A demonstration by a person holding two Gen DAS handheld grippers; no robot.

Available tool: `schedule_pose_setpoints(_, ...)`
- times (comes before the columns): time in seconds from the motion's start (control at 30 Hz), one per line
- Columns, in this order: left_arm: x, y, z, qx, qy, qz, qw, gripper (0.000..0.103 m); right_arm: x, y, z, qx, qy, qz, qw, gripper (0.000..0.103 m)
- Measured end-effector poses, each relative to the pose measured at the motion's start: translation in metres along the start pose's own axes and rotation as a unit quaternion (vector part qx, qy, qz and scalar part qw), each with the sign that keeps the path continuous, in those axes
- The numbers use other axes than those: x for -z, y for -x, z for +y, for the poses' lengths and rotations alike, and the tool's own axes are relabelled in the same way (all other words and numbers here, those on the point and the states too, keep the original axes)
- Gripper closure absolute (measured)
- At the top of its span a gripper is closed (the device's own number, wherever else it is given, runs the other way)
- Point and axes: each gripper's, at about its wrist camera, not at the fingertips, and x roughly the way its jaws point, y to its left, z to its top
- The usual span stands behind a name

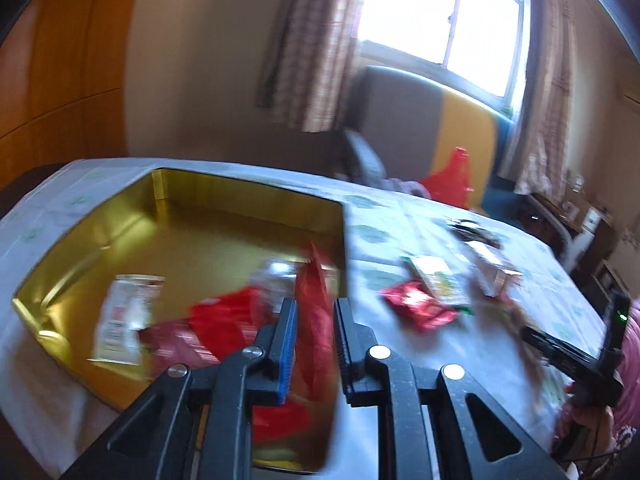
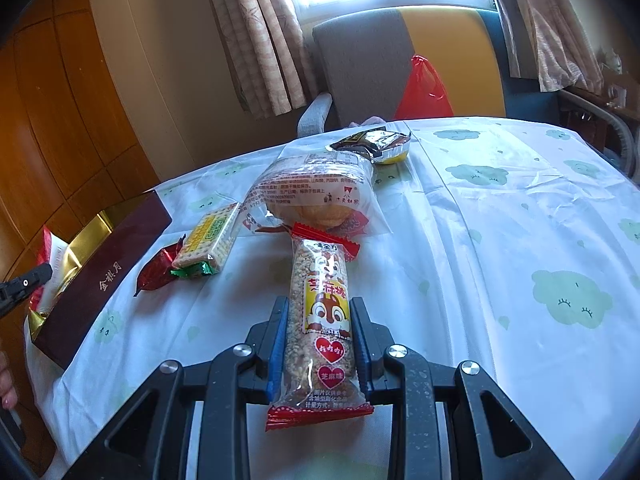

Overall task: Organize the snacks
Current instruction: 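Carry the red-white cake into the gold tin and open the left gripper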

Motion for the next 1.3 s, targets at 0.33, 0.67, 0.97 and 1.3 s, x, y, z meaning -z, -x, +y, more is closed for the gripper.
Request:
schedule_pose_setpoints(0.33, -0.013, -0.003, 0.066, -0.043, 0.045, 0.006, 0.998, 0.085, 0.0, -0.002, 0.001, 0.004, 0.003, 0.004, 1.0, 0.073)
schedule_pose_setpoints(0.67, -0.001, -0.03, 0.036, 0.016, 0.019, 0.086, 0.9959, 0.077, 0.0, -0.002, 0.001, 0.006, 0.005, 0.004, 1.0, 0.073)
schedule_pose_setpoints(0.97, 0.014, -0.019, 0.03, -0.019, 0.017, 0.081, 0.9964, 0.076, -0.001, 0.009, 0.021, 0.002, 0.033, -0.007, 0.999, 0.073)
schedule_pose_setpoints(1.3, 0.023, 0.002, 0.023, -0.034, 0.005, 0.063, 0.9974, 0.068, -0.024, 0.001, 0.116, -0.099, 0.066, 0.007, 0.993, 0.073)
